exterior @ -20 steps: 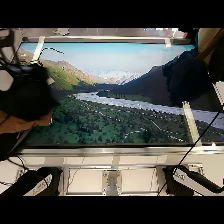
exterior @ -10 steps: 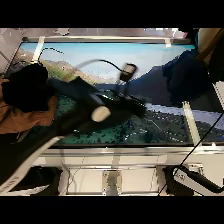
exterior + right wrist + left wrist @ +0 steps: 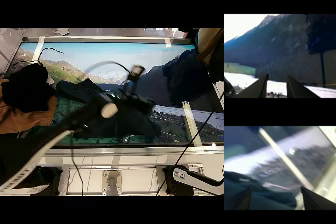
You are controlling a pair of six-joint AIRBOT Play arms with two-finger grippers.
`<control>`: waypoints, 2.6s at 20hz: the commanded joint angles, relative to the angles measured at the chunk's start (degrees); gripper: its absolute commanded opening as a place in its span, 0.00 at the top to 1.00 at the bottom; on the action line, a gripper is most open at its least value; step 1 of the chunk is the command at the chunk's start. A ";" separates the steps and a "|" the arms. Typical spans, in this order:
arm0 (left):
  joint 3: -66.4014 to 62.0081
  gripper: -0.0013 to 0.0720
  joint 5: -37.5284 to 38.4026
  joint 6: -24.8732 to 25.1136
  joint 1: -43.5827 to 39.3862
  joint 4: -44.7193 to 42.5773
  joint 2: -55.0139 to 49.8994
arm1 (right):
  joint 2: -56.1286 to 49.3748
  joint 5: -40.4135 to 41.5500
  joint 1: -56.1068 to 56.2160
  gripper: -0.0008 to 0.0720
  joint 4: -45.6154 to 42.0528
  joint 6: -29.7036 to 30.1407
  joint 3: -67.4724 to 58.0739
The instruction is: Fold the clothes and pants, and hang the long-sleeved shirts on hangers.
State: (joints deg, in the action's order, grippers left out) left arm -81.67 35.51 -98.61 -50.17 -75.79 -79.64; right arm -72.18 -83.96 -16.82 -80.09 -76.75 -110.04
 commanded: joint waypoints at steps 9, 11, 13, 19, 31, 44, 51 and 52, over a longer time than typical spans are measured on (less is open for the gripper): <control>1.64 0.11 30.12 -2.67 32.85 -8.96 -4.39 | -3.93 -2.19 1.92 0.61 18.38 0.31 15.52; 1.64 0.11 30.10 -2.47 32.50 -8.94 -9.18 | -3.93 -3.19 4.50 0.61 18.36 3.32 18.16; 1.64 0.11 29.24 -2.47 32.17 -8.94 -13.31 | -3.93 -2.69 6.91 0.61 18.12 5.92 19.26; 1.62 0.14 18.43 5.22 32.00 2.97 -19.37 | -3.93 3.30 11.02 0.61 17.90 5.97 19.37; -8.33 0.95 13.60 21.62 29.40 26.71 -11.19 | -3.39 5.09 11.54 0.62 7.58 5.95 19.21; -18.25 0.96 4.17 37.40 -15.10 39.17 -19.43 | -1.49 1.44 -6.78 0.61 -5.84 1.25 -1.07; -19.26 0.24 3.45 26.21 -6.47 18.08 -17.46 | -1.51 2.97 -13.68 0.60 3.39 0.35 -2.43; -19.26 0.24 5.73 18.95 -1.05 10.54 -14.84 | -1.66 2.95 -13.68 0.53 3.87 0.35 -2.43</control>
State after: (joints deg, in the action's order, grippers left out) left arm -100.55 39.44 -67.09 -59.37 -48.56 -98.13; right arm -73.71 -81.47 -28.97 -79.75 -76.09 -111.94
